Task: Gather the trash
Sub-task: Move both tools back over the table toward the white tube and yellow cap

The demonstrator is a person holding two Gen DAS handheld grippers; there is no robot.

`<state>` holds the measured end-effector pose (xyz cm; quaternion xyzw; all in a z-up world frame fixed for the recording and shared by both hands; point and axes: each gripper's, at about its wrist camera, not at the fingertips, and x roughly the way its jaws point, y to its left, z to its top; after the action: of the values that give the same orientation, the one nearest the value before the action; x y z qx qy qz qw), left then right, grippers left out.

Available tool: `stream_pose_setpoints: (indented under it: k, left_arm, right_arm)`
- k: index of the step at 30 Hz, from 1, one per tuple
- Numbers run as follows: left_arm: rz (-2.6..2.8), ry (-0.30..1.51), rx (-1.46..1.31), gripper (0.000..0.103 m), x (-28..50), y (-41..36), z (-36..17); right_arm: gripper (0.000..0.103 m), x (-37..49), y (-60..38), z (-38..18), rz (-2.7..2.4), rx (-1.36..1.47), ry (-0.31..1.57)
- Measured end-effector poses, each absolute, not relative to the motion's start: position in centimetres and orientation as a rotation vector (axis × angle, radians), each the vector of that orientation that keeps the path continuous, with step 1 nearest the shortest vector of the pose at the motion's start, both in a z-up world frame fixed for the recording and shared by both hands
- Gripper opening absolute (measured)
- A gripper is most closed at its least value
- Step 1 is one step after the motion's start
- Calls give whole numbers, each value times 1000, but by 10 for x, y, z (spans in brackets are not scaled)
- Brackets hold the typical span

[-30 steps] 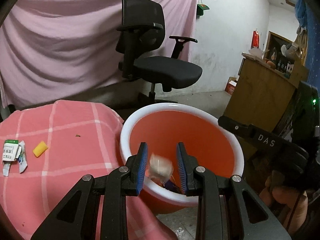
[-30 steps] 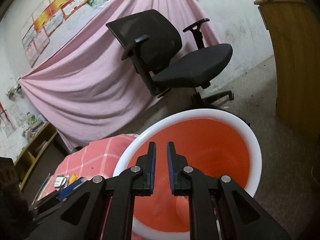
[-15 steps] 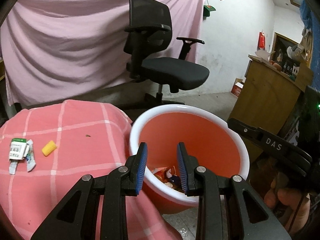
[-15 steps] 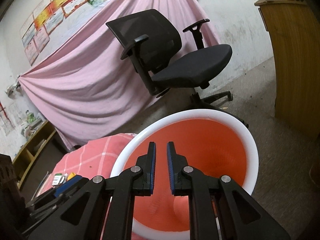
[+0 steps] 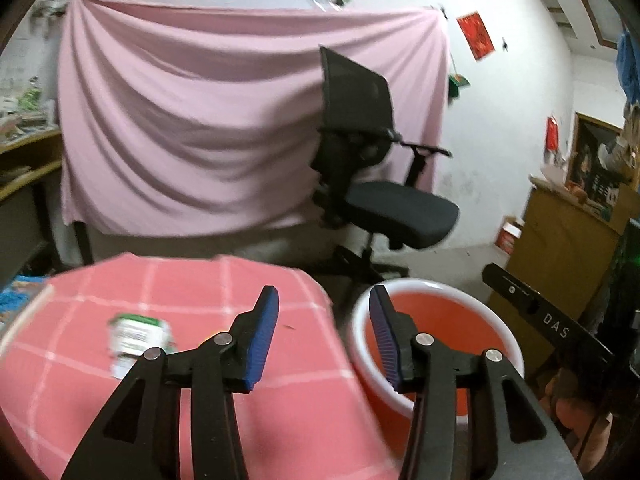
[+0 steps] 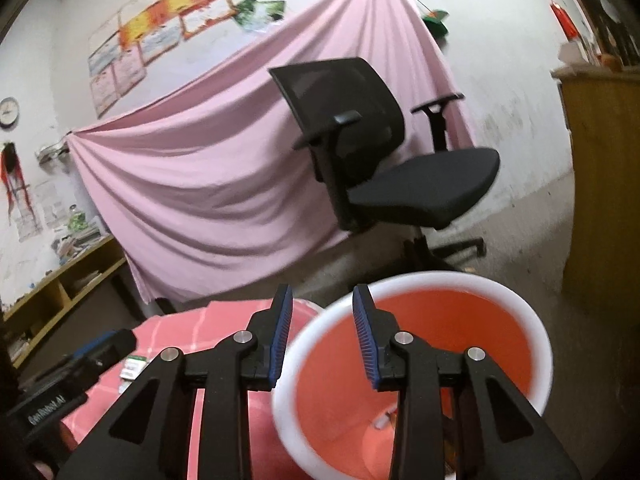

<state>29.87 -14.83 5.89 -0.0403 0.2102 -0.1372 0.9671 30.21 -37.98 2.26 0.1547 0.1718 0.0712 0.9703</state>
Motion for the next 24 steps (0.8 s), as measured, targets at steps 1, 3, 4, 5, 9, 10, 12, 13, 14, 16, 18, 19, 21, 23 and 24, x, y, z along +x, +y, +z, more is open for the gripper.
stream_pose_setpoints:
  k: [1,3,4,5,9,10,12,13,14,16,18,19,21,23,24]
  left_arm:
    - [-266,411,-86,43,297,-142,61]
    - [-234,375,-94,48,290,-124,66]
    - [-219,359,-98,53,287,-116,68]
    - [-197,336,-105,56,284,-105,70]
    - [-133,286,-116,62,273,-73,73]
    - [-114,271,-118,66,270,-63,73]
    - [-83,248,-127,79,266,-48,71]
    - [-67,230,-138,90,261,-38,69]
    - [-58,216,-149,97,258,-31,68]
    - [-30,177,-177,100,250,-13,65]
    - [-4,161,-183,100,246,2,61]
    - [5,158,-181,101,245,6,58]
    - [28,150,-178,101,243,17,52]
    - [44,151,-178,101,243,25,47]
    - [45,154,-178,101,243,27,46]
  right_arm:
    - [30,303,-374,25,151,309,332]
    - [31,303,-362,29,159,303,305]
    - [38,302,-356,32,165,300,285]
    - [46,302,-351,34,172,297,270]
    - [52,301,-325,42,205,267,218]
    - [55,301,-318,43,213,257,208]
    - [74,301,-307,44,226,246,194]
    - [89,301,-301,44,234,241,179]
    - [96,299,-295,45,237,236,164]
    - [99,298,-283,46,239,210,137]
    - [103,295,-272,47,242,188,114]
    - [103,295,-266,47,245,176,101]
    - [103,294,-257,47,251,152,87]
    - [103,294,-245,46,260,115,81]
    - [103,295,-241,45,263,99,80]
